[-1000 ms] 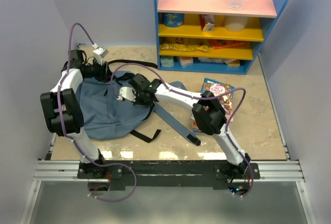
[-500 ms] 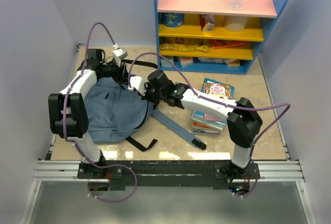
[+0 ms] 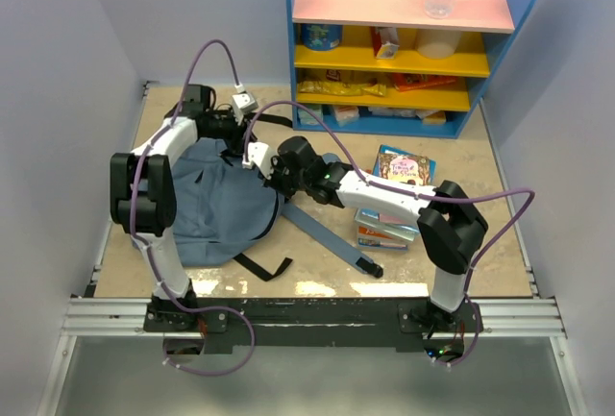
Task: Pack the student bag
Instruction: Unzip the student bag at the center of the board.
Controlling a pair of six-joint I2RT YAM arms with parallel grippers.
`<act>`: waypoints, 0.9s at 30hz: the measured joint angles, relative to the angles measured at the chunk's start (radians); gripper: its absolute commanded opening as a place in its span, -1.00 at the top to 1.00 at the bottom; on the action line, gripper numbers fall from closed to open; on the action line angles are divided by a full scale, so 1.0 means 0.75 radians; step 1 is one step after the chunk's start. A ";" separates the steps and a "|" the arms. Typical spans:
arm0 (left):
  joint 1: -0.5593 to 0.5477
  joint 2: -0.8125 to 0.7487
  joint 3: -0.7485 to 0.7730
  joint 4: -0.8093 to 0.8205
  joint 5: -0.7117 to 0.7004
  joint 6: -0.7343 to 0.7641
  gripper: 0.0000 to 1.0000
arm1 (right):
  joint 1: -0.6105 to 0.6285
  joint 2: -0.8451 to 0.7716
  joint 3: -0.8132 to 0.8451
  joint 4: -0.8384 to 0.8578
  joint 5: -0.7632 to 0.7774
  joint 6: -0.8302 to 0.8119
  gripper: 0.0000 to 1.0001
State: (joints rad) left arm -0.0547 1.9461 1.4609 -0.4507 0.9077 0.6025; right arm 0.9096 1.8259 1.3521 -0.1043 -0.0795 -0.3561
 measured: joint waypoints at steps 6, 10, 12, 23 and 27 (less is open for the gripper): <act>0.032 0.001 0.030 -0.156 0.009 0.195 -0.07 | -0.001 0.000 -0.004 0.011 -0.001 0.005 1.00; 0.108 0.001 0.145 -0.320 0.046 0.330 -0.10 | -0.001 0.000 -0.004 0.012 -0.001 0.005 1.00; 0.144 0.000 0.193 -0.372 0.054 0.393 -0.10 | -0.002 0.000 -0.004 0.012 -0.001 0.006 1.00; 0.049 0.000 0.066 -0.355 0.018 0.483 -0.09 | -0.002 0.000 -0.004 0.016 -0.004 0.013 1.00; 0.008 0.001 0.067 -0.289 -0.006 0.473 -0.03 | -0.002 0.000 -0.004 0.018 -0.020 0.023 1.00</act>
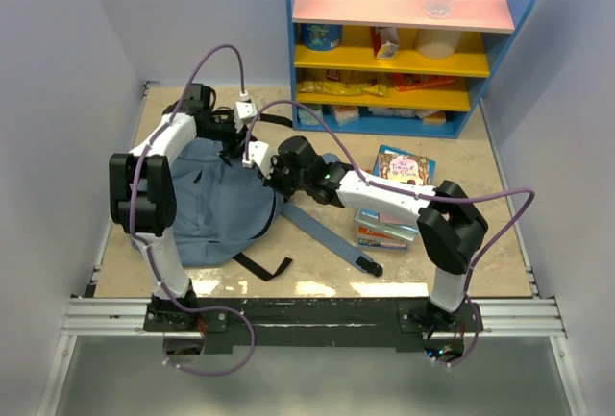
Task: Pack the student bag
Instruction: Unzip the student bag at the center of the board.
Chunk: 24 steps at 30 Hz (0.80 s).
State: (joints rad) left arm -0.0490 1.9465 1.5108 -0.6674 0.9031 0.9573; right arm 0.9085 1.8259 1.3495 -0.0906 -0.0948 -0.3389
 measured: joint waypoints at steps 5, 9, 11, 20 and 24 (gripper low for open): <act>-0.005 -0.001 -0.004 0.114 -0.018 -0.046 -0.02 | 0.000 0.000 0.000 0.002 -0.009 0.009 1.00; -0.005 -0.014 -0.010 0.111 -0.018 -0.012 -0.04 | 0.000 0.000 0.000 0.002 -0.009 0.010 1.00; -0.005 -0.037 -0.030 0.098 -0.020 0.023 -0.04 | 0.000 0.000 0.000 0.002 -0.013 0.012 1.00; -0.005 -0.151 -0.154 0.066 -0.050 0.144 -0.06 | -0.002 0.000 0.000 0.002 -0.018 0.012 1.00; -0.005 -0.188 -0.159 0.046 -0.051 0.179 -0.11 | -0.002 0.000 0.000 0.002 -0.019 0.013 1.00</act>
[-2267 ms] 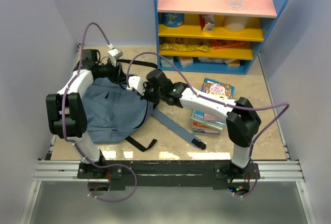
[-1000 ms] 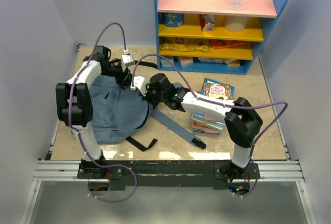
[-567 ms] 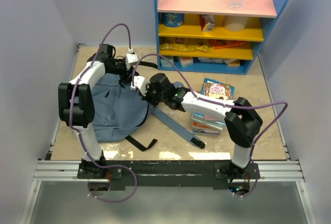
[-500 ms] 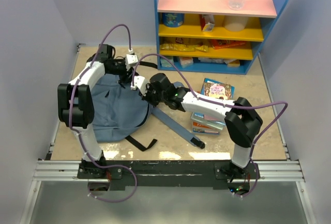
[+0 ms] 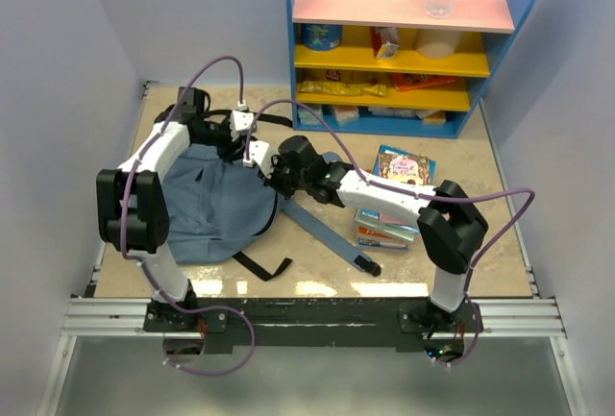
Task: Pack the student bag
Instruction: Unzip the student bag at the center of the board.
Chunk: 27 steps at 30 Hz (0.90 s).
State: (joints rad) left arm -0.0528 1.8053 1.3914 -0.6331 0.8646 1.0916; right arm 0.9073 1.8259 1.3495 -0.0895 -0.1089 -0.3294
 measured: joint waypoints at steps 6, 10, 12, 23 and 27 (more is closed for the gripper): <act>0.000 -0.051 -0.015 0.073 0.004 0.033 -0.12 | 0.000 0.000 0.000 -0.001 -0.012 0.000 1.00; 0.000 0.005 -0.009 0.095 0.014 0.100 -0.12 | 0.000 0.000 0.000 -0.005 -0.019 0.000 1.00; 0.000 0.046 -0.002 0.103 0.014 0.107 -0.12 | 0.000 0.000 0.000 -0.009 -0.019 -0.001 1.00; -0.014 0.158 0.057 0.204 -0.001 0.052 0.94 | 0.000 0.000 0.001 -0.013 -0.019 -0.001 1.00; -0.042 0.173 0.060 0.248 -0.003 0.005 1.00 | 0.000 0.000 0.001 -0.016 -0.018 0.002 1.00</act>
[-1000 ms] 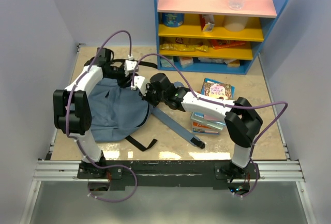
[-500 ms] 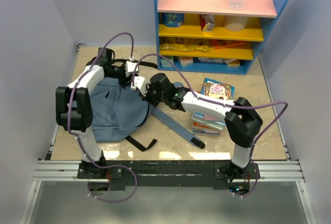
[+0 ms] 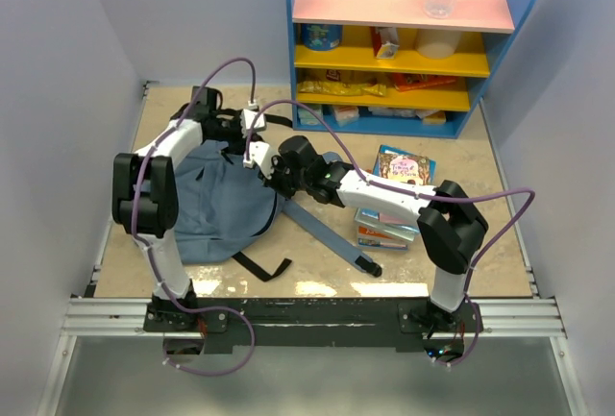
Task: Pack the student bag
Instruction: Unzip the student bag at the center of the board.
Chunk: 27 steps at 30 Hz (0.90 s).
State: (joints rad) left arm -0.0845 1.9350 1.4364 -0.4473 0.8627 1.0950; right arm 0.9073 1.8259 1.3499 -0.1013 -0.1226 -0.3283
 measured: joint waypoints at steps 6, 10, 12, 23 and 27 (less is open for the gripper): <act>-0.028 0.016 -0.002 0.101 -0.020 -0.158 1.00 | 0.001 -0.017 -0.040 0.013 0.007 0.063 1.00; -0.029 0.014 -0.036 0.213 -0.059 -0.299 1.00 | 0.010 -0.053 -0.127 0.031 0.020 0.117 1.00; -0.029 0.010 -0.066 0.266 -0.089 -0.364 1.00 | 0.028 -0.060 -0.155 0.028 0.040 0.143 1.00; -0.029 -0.024 -0.143 0.382 -0.248 -0.598 1.00 | 0.172 -0.074 -0.224 0.078 0.121 0.256 1.00; -0.030 -0.026 -0.157 0.447 -0.326 -0.712 1.00 | 0.199 -0.098 -0.247 0.086 0.137 0.301 1.00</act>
State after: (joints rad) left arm -0.1070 1.9156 1.3186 -0.1123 0.6182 0.5610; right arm 1.0565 1.7527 1.1645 -0.0368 -0.0200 -0.1028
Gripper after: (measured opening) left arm 0.013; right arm 0.007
